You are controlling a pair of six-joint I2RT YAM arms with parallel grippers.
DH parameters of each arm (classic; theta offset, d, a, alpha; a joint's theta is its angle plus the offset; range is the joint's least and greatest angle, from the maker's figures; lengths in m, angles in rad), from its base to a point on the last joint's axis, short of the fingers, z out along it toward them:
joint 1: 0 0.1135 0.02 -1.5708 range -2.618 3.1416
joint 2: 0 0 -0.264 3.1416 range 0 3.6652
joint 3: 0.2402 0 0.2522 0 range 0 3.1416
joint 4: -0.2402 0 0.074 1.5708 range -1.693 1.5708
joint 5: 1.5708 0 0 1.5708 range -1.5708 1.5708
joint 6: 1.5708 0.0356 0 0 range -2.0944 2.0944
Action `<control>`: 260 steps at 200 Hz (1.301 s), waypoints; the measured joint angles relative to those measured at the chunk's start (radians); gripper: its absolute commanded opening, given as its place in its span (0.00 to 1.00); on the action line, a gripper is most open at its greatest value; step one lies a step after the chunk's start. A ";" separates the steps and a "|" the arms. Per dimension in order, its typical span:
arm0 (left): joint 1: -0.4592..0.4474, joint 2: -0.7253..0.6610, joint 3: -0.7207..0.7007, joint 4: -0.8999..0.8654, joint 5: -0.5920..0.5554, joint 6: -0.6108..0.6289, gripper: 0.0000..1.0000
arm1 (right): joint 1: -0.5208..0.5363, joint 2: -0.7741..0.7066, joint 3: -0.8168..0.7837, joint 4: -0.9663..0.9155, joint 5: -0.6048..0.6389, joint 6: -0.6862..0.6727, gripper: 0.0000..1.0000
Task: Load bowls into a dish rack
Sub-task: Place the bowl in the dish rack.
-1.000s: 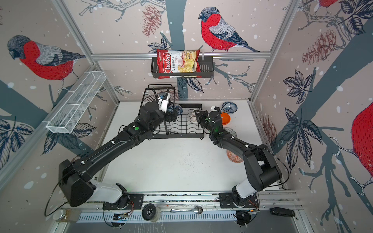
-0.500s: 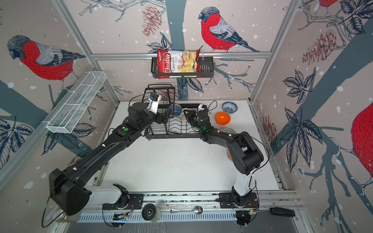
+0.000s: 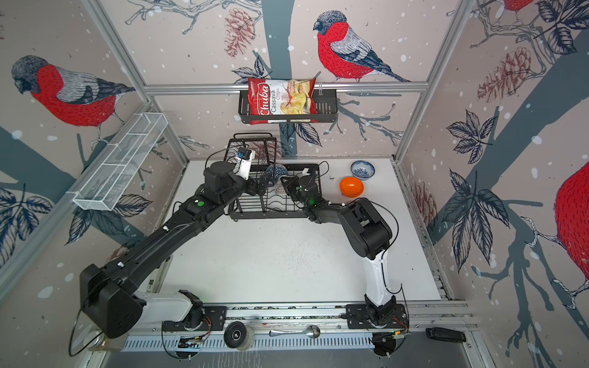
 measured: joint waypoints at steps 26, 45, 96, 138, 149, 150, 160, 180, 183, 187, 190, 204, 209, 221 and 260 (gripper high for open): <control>0.000 0.001 0.000 0.000 0.003 -0.003 0.98 | 0.002 0.042 0.046 0.015 -0.004 0.008 0.00; 0.000 0.003 0.000 0.000 0.003 -0.004 0.98 | 0.003 0.073 0.074 0.023 -0.011 0.030 0.00; 0.000 0.013 0.001 0.000 0.004 -0.019 0.98 | 0.007 0.145 0.150 0.035 -0.025 0.059 0.00; 0.000 0.018 0.005 -0.002 0.003 -0.021 0.98 | 0.014 0.200 0.212 0.050 -0.037 0.080 0.00; 0.000 0.018 0.006 -0.003 0.000 -0.021 0.98 | 0.016 0.212 0.225 0.057 -0.041 0.084 0.00; 0.000 0.018 0.006 -0.003 0.000 -0.021 0.98 | 0.016 0.213 0.227 0.057 -0.041 0.084 0.00; 0.000 0.018 0.006 -0.003 -0.002 -0.021 0.98 | 0.016 0.220 0.237 0.058 -0.041 0.085 0.00; 0.000 0.018 0.006 -0.003 -0.005 -0.019 0.98 | 0.016 0.236 0.254 0.063 -0.040 0.090 0.00; 0.000 0.018 0.006 -0.003 -0.005 -0.019 0.98 | 0.017 0.238 0.256 0.064 -0.040 0.095 0.00; 0.000 0.019 0.006 -0.003 -0.005 -0.019 0.98 | 0.017 0.240 0.258 0.064 -0.039 0.103 0.00; 0.000 0.020 0.006 -0.003 -0.005 -0.019 0.98 | 0.017 0.243 0.260 0.064 -0.038 0.106 0.00; 0.001 0.023 0.006 -0.004 -0.006 -0.018 0.98 | 0.019 0.253 0.265 0.064 -0.037 0.107 0.00; 0.001 0.024 0.006 -0.005 -0.009 -0.018 0.98 | 0.021 0.257 0.265 0.064 -0.037 0.109 0.00; 0.001 0.024 0.006 -0.006 -0.020 -0.018 0.98 | 0.026 0.267 0.266 0.074 -0.035 0.134 0.00; 0.001 0.026 0.008 -0.006 -0.021 -0.018 0.98 | 0.031 0.279 0.260 0.113 -0.018 0.161 0.00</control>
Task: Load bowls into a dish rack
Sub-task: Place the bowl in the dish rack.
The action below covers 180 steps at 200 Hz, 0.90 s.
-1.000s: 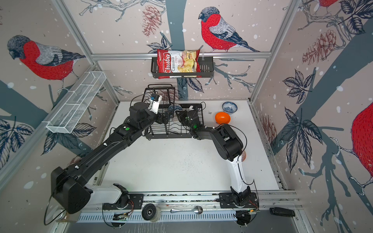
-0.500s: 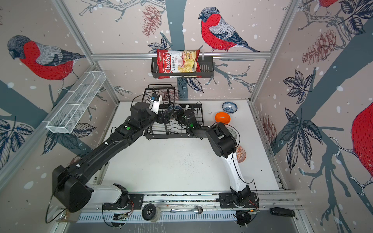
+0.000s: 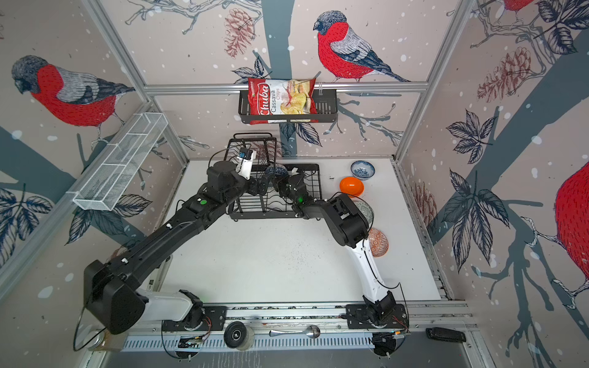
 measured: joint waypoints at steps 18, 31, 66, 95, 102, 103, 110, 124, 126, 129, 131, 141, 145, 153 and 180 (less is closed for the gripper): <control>0.000 0.000 0.000 0.000 -0.002 0.000 0.98 | 0.003 0.000 -0.014 0.022 0.011 0.014 0.02; 0.000 0.001 0.000 0.000 -0.002 0.000 0.98 | 0.005 -0.002 -0.024 0.034 0.019 0.023 0.03; 0.000 0.004 0.001 0.000 -0.002 0.000 0.98 | 0.008 -0.015 -0.050 0.046 0.034 0.031 0.05; 0.000 0.005 0.005 -0.001 -0.002 0.000 0.98 | 0.008 -0.026 -0.062 0.046 0.045 0.042 0.08; 0.000 0.005 0.005 -0.001 -0.002 0.000 0.98 | 0.008 -0.026 -0.064 0.047 0.048 0.047 0.09; 0.000 0.005 0.006 -0.001 -0.002 0.000 0.98 | 0.008 -0.026 -0.064 0.047 0.048 0.047 0.09; 0.000 0.005 0.006 -0.001 -0.002 0.000 0.98 | 0.008 -0.027 -0.066 0.049 0.048 0.047 0.11; 0.000 0.005 0.006 -0.001 -0.002 0.000 0.98 | 0.008 -0.029 -0.070 0.050 0.050 0.051 0.12; 0.000 0.005 0.006 -0.001 -0.003 0.000 0.98 | 0.008 -0.029 -0.071 0.050 0.050 0.051 0.12; 0.000 0.005 0.006 -0.001 -0.003 0.000 0.98 | 0.008 -0.030 -0.071 0.050 0.050 0.053 0.12; 0.000 0.005 0.006 -0.001 -0.003 0.000 0.98 | 0.008 -0.030 -0.071 0.050 0.050 0.054 0.12; 0.000 0.005 0.006 -0.001 -0.003 0.000 0.98 | 0.008 -0.030 -0.072 0.050 0.049 0.055 0.14; 0.000 0.005 0.006 -0.001 -0.003 0.000 0.98 | 0.008 -0.030 -0.072 0.050 0.048 0.056 0.15; 0.000 0.005 0.006 -0.001 -0.003 0.000 0.98 | 0.009 -0.030 -0.073 0.048 0.047 0.060 0.17; 0.001 0.005 0.006 -0.001 -0.004 0.000 0.98 | 0.010 -0.030 -0.074 0.044 0.035 0.074 0.20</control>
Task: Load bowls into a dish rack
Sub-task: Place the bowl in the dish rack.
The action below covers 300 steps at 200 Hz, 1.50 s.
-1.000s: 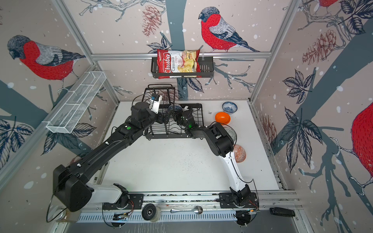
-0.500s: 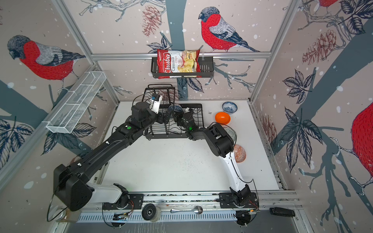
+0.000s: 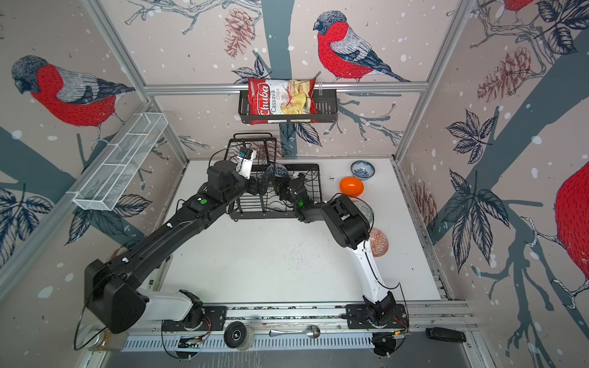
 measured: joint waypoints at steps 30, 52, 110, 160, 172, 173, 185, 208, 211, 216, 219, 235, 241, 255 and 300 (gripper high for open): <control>0.000 0.000 0.000 0.000 -0.003 0.000 0.98 | 0.000 -0.002 0.002 -0.010 -0.002 0.000 0.21; 0.000 0.000 0.000 0.000 -0.004 0.000 0.98 | 0.000 -0.004 0.002 -0.021 -0.003 0.000 0.21; 0.000 0.001 0.000 0.000 -0.011 0.000 0.98 | -0.005 -0.016 -0.002 -0.034 -0.006 -0.001 0.24; 0.001 0.002 0.000 0.000 -0.022 0.000 0.98 | -0.008 -0.050 -0.034 -0.044 -0.006 -0.005 0.31; 0.001 0.002 0.000 0.000 -0.023 0.000 0.98 | -0.011 -0.065 -0.048 -0.044 -0.006 -0.016 0.32; 0.001 0.002 0.000 0.000 -0.023 0.000 0.98 | -0.011 -0.066 -0.049 -0.044 -0.006 -0.017 0.32; 0.001 0.002 0.000 0.000 -0.023 0.000 0.98 | -0.015 -0.084 -0.066 -0.044 -0.008 -0.023 0.33; 0.001 0.002 0.000 0.000 -0.026 0.000 0.98 | -0.021 -0.111 -0.101 -0.043 -0.005 -0.029 0.36; 0.002 0.002 0.000 0.000 -0.026 0.000 0.98 | -0.022 -0.115 -0.107 -0.043 -0.005 -0.031 0.36; 0.002 0.002 0.000 0.000 -0.027 0.000 0.98 | -0.022 -0.122 -0.115 -0.043 -0.005 -0.032 0.37; 0.002 0.002 0.000 0.000 -0.027 0.000 0.98 | -0.022 -0.127 -0.121 -0.043 -0.005 -0.035 0.37; 0.002 0.002 0.000 0.000 -0.034 0.000 0.98 | -0.022 -0.157 -0.152 -0.043 -0.006 -0.050 0.39; 0.002 0.000 -0.002 0.000 -0.038 0.000 0.98 | -0.022 -0.171 -0.166 -0.043 -0.006 -0.056 0.40; 0.002 -0.005 -0.006 0.000 -0.049 0.000 0.98 | -0.026 -0.209 -0.201 -0.045 -0.006 -0.077 0.41; 0.002 -0.041 -0.031 0.018 -0.051 -0.001 0.98 | -0.050 -0.349 -0.295 -0.110 -0.002 -0.158 0.43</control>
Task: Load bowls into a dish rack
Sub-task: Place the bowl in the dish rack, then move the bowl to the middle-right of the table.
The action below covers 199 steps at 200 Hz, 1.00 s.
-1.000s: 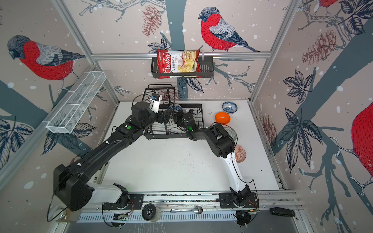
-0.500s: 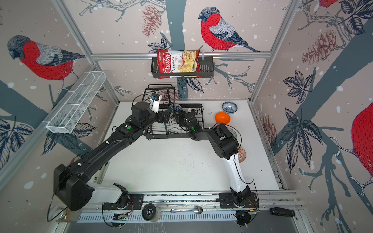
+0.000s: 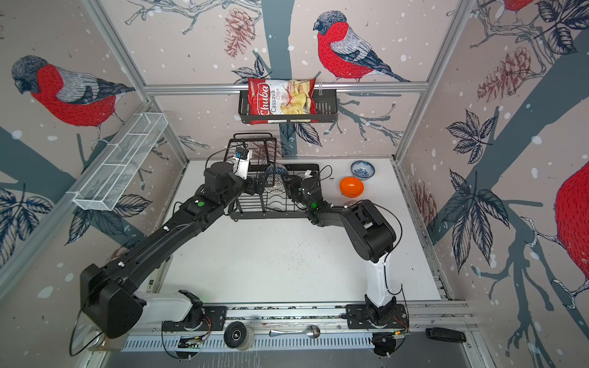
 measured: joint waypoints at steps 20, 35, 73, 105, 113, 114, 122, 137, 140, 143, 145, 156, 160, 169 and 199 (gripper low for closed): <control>-0.006 -0.005 -0.016 0.027 0.003 -0.003 0.98 | -0.013 -0.076 -0.037 -0.056 0.019 -0.052 0.44; -0.031 0.008 -0.011 0.025 -0.008 -0.003 0.98 | -0.026 -0.138 -0.061 -0.105 0.034 -0.092 0.45; -0.156 0.069 0.084 0.005 -0.077 0.020 0.98 | -0.073 -0.275 -0.110 -0.225 0.064 -0.193 0.48; -0.223 0.095 0.092 0.005 -0.158 0.015 0.98 | -0.137 -0.374 -0.146 -0.336 0.070 -0.278 0.52; -0.246 0.106 0.092 0.005 -0.164 0.015 0.98 | -0.157 -0.403 -0.154 -0.371 0.071 -0.301 0.53; -0.250 0.108 0.092 0.005 -0.166 0.015 0.98 | -0.161 -0.408 -0.156 -0.378 0.071 -0.307 0.53; -0.275 0.120 0.093 0.006 -0.185 0.016 0.98 | -0.180 -0.437 -0.164 -0.412 0.072 -0.329 0.55; -0.324 0.147 0.095 0.015 -0.218 0.018 0.98 | -0.217 -0.490 -0.182 -0.472 0.079 -0.374 0.57; -0.334 0.154 0.095 0.019 -0.225 0.020 0.98 | -0.225 -0.500 -0.187 -0.483 0.079 -0.383 0.57; -0.344 0.161 0.096 0.021 -0.236 0.020 0.98 | -0.233 -0.513 -0.193 -0.495 0.081 -0.394 0.57; -0.349 0.164 0.096 0.023 -0.239 0.020 0.98 | -0.235 -0.518 -0.195 -0.499 0.082 -0.396 0.58; -0.382 0.189 0.103 0.037 -0.263 0.030 0.98 | -0.266 -0.557 -0.218 -0.538 0.090 -0.424 0.59; -0.392 0.200 0.107 0.042 -0.268 0.034 0.98 | -0.278 -0.572 -0.227 -0.553 0.092 -0.434 0.59; -0.411 0.223 0.121 0.049 -0.282 0.044 0.98 | -0.305 -0.600 -0.248 -0.577 0.095 -0.451 0.61; -0.443 0.279 0.141 0.089 -0.289 0.035 0.98 | -0.410 -0.682 -0.323 -0.650 0.092 -0.497 0.80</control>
